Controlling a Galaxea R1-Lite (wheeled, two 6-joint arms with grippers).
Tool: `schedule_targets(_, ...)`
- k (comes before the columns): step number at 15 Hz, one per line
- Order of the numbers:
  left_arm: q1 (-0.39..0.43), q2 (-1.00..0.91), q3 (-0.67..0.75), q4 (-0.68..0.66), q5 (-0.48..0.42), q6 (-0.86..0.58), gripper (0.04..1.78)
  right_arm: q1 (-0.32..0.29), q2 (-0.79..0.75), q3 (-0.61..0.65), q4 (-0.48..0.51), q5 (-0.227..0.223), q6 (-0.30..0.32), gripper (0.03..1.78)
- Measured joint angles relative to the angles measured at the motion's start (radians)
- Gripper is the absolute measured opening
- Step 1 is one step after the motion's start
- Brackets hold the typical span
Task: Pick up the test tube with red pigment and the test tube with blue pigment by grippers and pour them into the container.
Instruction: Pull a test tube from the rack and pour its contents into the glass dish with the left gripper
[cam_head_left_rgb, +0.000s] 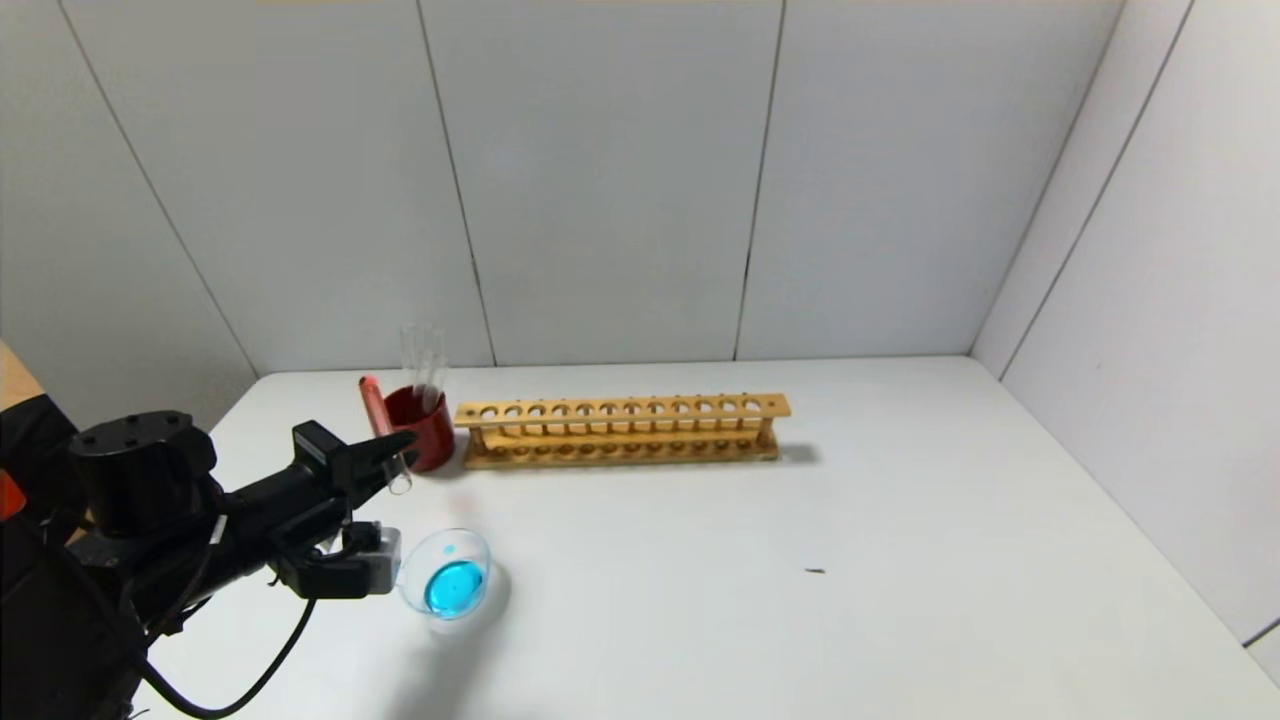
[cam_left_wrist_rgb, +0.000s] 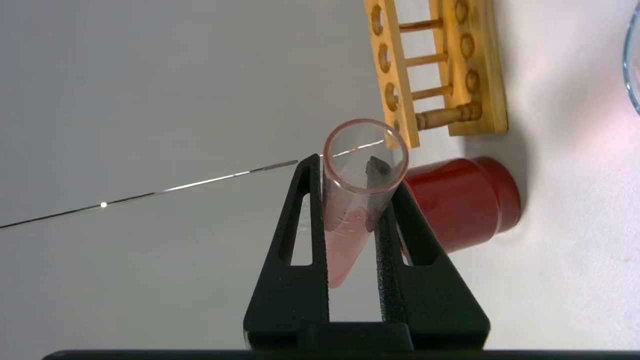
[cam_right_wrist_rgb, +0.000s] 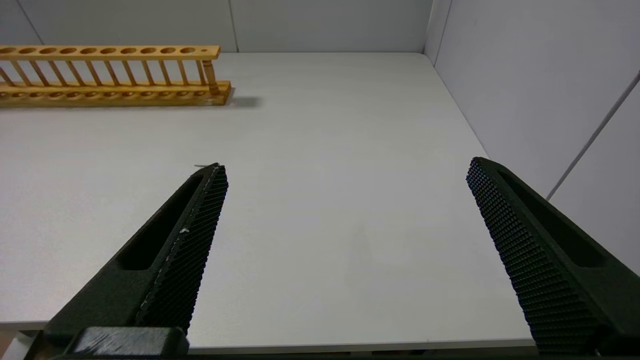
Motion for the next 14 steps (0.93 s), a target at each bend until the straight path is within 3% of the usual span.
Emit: schedule_targets(14, -0.002, 0.105, -0.054, 0.011, 0.005, 0.148, 0.31, 0.000, 0.000, 0.000, 0.000, 0.000, 0.000, 1.75)
